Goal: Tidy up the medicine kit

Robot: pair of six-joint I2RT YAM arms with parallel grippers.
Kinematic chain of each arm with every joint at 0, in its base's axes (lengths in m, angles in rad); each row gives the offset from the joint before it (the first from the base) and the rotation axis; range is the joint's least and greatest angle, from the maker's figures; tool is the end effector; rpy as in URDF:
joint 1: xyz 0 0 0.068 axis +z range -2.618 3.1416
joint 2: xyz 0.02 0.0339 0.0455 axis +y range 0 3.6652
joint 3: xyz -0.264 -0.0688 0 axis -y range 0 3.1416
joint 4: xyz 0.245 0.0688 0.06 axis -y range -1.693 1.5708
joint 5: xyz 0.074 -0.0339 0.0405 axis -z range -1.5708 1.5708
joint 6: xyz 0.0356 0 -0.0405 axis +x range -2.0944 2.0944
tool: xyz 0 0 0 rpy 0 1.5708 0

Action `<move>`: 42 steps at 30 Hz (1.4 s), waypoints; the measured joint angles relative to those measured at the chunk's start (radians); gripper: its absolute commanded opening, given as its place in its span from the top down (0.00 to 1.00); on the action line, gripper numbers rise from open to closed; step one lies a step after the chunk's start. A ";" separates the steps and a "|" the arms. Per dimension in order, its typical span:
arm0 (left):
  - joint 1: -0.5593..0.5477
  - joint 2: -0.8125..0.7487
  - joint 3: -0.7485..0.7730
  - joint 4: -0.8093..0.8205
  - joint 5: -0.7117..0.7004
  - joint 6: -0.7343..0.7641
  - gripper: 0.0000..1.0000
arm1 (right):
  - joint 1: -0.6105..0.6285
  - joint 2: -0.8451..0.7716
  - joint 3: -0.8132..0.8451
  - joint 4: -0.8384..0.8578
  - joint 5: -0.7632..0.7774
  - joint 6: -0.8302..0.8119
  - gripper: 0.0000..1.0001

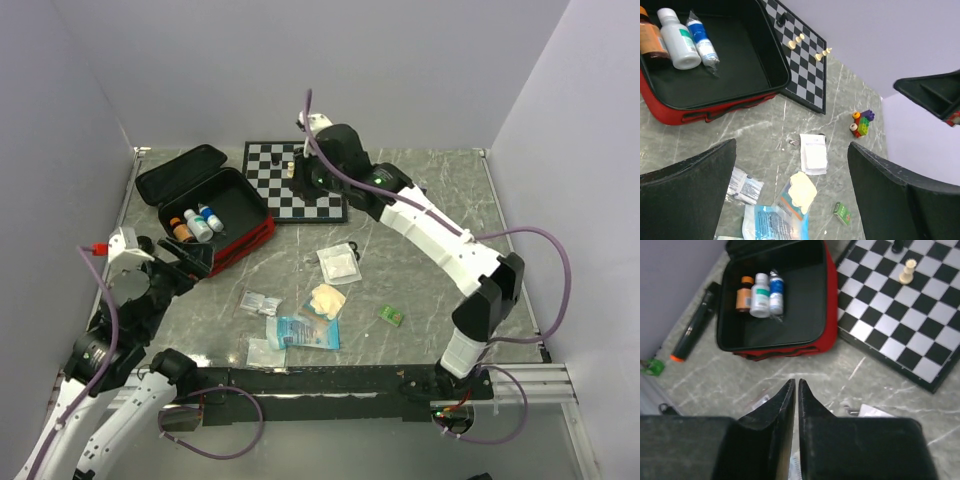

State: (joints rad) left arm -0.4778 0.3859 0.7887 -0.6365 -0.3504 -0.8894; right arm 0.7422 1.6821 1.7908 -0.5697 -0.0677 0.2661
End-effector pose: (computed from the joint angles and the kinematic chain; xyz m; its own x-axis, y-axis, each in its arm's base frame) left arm 0.0783 -0.0268 0.3392 -0.2347 -0.7000 -0.6745 -0.0745 0.7048 -0.7055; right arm 0.2817 0.2616 0.4134 -0.5054 -0.1075 -0.8562 -0.6075 0.7490 0.2646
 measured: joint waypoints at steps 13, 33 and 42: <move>0.000 -0.009 -0.032 -0.045 -0.013 -0.018 0.04 | -0.002 0.048 -0.446 -0.055 0.178 0.029 0.65; 0.000 -0.001 -0.067 -0.041 0.031 -0.040 0.04 | -0.058 0.143 -0.574 0.034 0.160 0.056 0.61; 0.000 0.007 -0.067 -0.035 0.036 -0.040 0.04 | -0.069 0.163 -0.578 0.047 0.154 0.058 0.82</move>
State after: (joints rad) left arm -0.4778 0.3927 0.7219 -0.6720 -0.3141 -0.9298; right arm 0.6731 1.8446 1.2129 -0.5224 0.0860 0.3237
